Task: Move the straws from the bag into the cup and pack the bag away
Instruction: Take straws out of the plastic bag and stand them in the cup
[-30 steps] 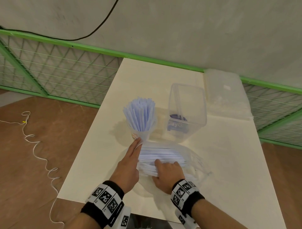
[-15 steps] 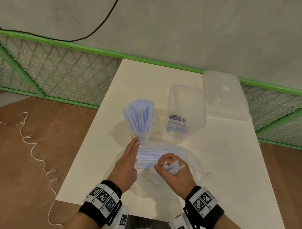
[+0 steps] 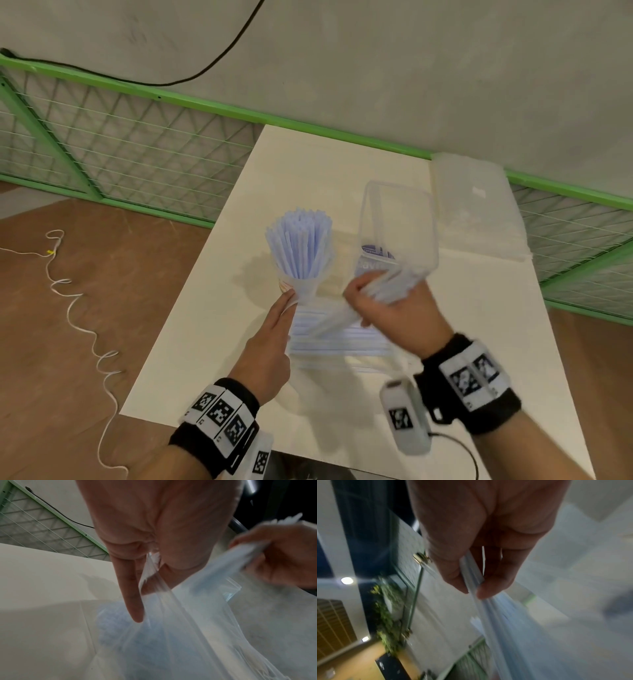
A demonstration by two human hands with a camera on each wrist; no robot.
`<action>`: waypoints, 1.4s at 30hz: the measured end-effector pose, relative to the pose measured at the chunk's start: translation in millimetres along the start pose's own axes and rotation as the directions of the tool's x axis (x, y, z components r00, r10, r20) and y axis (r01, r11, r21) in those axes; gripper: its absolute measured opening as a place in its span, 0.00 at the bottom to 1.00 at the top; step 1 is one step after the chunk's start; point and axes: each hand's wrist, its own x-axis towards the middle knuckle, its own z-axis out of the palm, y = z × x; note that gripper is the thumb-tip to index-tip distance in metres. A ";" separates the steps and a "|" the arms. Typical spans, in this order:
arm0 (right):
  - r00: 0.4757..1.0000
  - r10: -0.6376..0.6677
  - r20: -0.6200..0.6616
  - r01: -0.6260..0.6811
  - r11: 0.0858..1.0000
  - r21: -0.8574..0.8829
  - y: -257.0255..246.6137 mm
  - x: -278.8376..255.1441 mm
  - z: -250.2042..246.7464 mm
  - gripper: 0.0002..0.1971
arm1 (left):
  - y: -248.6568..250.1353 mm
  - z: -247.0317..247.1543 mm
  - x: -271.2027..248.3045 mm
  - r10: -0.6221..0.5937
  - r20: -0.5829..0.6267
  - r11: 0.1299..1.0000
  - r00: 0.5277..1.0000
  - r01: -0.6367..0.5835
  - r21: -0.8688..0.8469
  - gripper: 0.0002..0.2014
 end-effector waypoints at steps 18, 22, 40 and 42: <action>0.977 -0.208 0.050 0.214 0.940 -0.268 -41.3 109.1 14.8 0.36 | -2.4 -0.5 -5.0 0.065 -0.031 0.997 0.997 -0.066 -0.028 0.49; 0.917 -0.395 -0.051 0.358 0.874 -0.328 -28.2 93.1 30.9 0.37 | -4.5 0.0 -4.3 0.075 -0.043 0.996 0.996 -0.077 -0.037 0.49; 0.884 -0.446 0.139 0.440 0.694 -0.570 -7.0 85.5 69.4 0.29 | -4.3 -4.7 -5.3 0.007 -0.021 1.000 1.000 -0.007 -0.015 0.48; 0.844 -0.505 0.182 0.497 0.607 -0.620 -16.9 86.2 78.5 0.30 | -2.8 -4.7 -4.7 -0.023 -0.015 1.000 1.000 0.023 0.003 0.47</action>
